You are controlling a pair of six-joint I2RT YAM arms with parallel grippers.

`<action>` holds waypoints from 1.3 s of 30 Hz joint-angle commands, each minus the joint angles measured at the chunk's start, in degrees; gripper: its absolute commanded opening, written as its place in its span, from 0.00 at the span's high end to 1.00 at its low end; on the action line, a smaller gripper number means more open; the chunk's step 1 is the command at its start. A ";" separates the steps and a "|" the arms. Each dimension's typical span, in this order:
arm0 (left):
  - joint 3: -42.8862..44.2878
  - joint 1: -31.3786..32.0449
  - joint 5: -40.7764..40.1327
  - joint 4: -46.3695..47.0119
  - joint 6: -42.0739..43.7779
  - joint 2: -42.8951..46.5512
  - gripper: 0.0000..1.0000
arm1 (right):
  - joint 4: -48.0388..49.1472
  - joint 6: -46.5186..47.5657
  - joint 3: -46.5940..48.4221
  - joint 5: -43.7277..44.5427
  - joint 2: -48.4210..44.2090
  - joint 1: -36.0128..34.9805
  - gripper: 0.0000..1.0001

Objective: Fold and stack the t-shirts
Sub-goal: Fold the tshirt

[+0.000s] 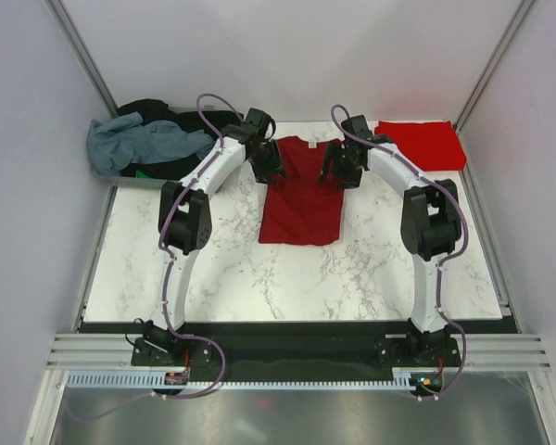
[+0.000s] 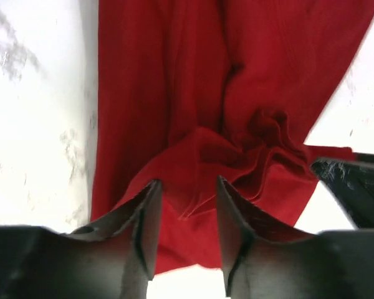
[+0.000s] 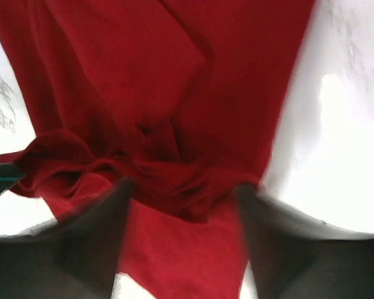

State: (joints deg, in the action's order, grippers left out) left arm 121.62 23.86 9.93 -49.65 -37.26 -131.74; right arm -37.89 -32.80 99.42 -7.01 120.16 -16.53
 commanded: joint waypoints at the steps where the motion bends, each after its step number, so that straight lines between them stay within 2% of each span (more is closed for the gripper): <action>1: 8.96 -2.76 6.41 -5.26 0.61 -5.88 0.46 | -0.42 3.52 11.30 -3.36 4.90 1.76 0.15; 3: 13.63 -3.29 7.47 -6.42 1.21 -5.20 0.35 | -6.02 4.49 19.97 -2.23 6.83 2.73 0.10; 4: 13.99 -3.29 7.03 -6.60 1.57 -3.89 0.22 | -7.19 4.76 21.51 -1.88 6.41 3.08 0.09; 7: 11.37 -3.29 4.75 -6.60 2.97 2.25 0.18 | -7.55 4.85 17.15 -0.38 -0.43 3.35 0.09; 9: 8.21 -3.20 3.17 -6.86 3.33 5.51 0.17 | -5.02 3.45 6.45 -1.08 -8.22 3.18 0.09; 10: 3.67 -3.20 2.64 -6.78 3.33 9.27 0.18 | -3.35 2.66 1.62 -1.60 -11.14 2.91 0.10; 11: 1.10 -3.20 2.03 -6.78 3.33 11.05 0.18 | -1.33 1.95 -8.44 -2.83 -14.22 2.22 0.10; 12: -1.62 -3.12 1.76 -6.60 3.07 13.07 0.18 | 2.08 0.82 -13.06 -3.36 -19.73 1.69 0.11; 14: -11.55 -2.77 1.32 -5.12 2.63 18.96 0.19 | 3.87 -0.25 -24.11 -3.80 -24.16 -0.33 0.11; 17: -27.36 -2.24 2.54 1.90 1.93 26.85 0.20 | 7.82 -2.44 -36.25 -5.03 -31.28 -2.62 0.15; 19: -37.80 -2.15 3.77 7.62 0.96 29.60 0.21 | 12.30 -3.58 -40.86 -7.75 -34.63 -2.89 0.21; 22: -47.84 -2.06 6.05 13.58 -0.45 32.42 0.24 | 15.29 -3.33 -45.53 -9.51 -34.82 -2.89 0.32; 25: -54.71 -2.06 7.64 19.04 -2.03 33.83 0.25 | 20.21 -3.33 -48.17 -12.49 -32.89 -2.98 0.35; 32: -58.95 -1.80 9.14 25.03 -3.17 31.99 0.27 | 26.19 -3.15 -48.44 -13.38 -27.01 -2.80 0.43; 39: -60.80 -1.45 10.19 29.96 -3.79 29.44 0.28 | 28.22 -2.27 -48.44 -14.00 -22.87 -1.31 0.56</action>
State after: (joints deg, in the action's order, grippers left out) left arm 61.91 21.96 18.41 -24.62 -39.46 -100.79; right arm -13.32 -35.83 50.70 -19.88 96.49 -18.83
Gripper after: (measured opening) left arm 0.723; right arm 0.463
